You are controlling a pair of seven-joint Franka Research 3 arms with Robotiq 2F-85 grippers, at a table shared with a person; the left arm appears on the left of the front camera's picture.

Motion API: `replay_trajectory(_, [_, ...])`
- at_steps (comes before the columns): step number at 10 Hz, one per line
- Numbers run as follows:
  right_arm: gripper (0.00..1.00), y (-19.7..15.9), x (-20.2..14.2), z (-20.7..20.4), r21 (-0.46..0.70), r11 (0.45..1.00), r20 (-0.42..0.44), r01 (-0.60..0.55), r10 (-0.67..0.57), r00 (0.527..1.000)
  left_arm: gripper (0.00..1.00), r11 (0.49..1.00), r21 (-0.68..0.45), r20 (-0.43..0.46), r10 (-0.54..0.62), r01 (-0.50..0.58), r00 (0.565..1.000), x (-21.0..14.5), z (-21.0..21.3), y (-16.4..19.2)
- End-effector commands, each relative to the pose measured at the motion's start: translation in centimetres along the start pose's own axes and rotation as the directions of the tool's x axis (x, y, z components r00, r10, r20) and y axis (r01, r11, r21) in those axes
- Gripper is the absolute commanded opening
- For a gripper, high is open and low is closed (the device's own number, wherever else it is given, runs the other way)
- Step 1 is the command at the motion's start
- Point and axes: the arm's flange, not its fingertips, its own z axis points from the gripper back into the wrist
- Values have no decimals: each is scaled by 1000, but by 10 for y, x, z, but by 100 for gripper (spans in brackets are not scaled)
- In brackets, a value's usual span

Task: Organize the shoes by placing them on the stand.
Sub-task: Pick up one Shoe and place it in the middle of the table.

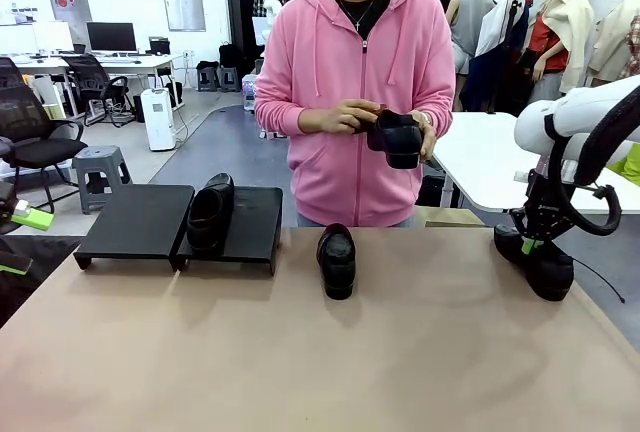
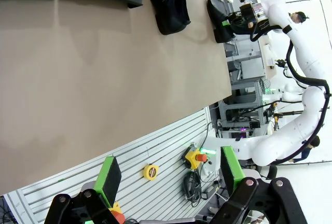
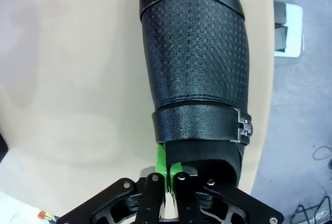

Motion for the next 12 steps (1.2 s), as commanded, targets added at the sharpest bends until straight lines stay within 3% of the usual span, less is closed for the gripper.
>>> replay_trajectory(1, [0, 0, 3, 5, -50, 998, 20, 26, -25, 999, 100, 1000, -20, 5, -7, 7, 1000, 1, 0, -1])
replay_trajectory(2, [0, -3, 2, 12, -61, 998, 12, 34, -33, 999, 100, 1000, -20, 5, -7, 7, 1000, 1, 0, -1])
replay_trajectory(3, [0, -14, -11, 46, 34, 999, 1, -14, 14, 1000, 100, 1000, -20, 5, -7, 7, 1000, 1, 0, -1])
replay_trajectory(4, [0, -23, -37, 91, 140, 990, 5, -33, 33, 999, 100, 1000, -20, 5, -7, 7, 1000, 1, 0, -1])
replay_trajectory(5, [0, -26, -74, 134, 221, 975, -86, 11, 8, 996, 100, 1000, -20, 5, -7, 7, 1000, 1, 0, -1])
replay_trajectory(6, [0, -24, -123, 170, 232, 973, -80, -3, 22, 997, 100, 1000, -20, 5, -7, 7, 1000, 1, 0, -1])
replay_trajectory(8, [0, -26, -192, 194, 224, 974, -129, 16, 13, 991, 100, 1000, -20, 5, -7, 7, 1000, 1, 0, -1])
replay_trajectory(9, [0, -31, -217, 195, 243, 969, -131, -41, 75, 988, 100, 1000, -20, 5, -7, 7, 1000, 1, 0, -1])
replay_trajectory(10, [0, -42, -222, 190, 277, 960, -101, -38, 69, 993, 100, 1000, -20, 5, -7, 7, 1000, 1, 0, -1])
replay_trajectory(11, [0, -55, -203, 184, 285, 957, -141, -56, 99, 985, 100, 1000, -20, 5, -7, 7, 1000, 1, 0, -1])
replay_trajectory(12, [0, -37, -226, 215, 258, 966, -144, -13, 51, 988, 100, 1000, -20, 5, -7, 7, 1000, 1, 0, -1])
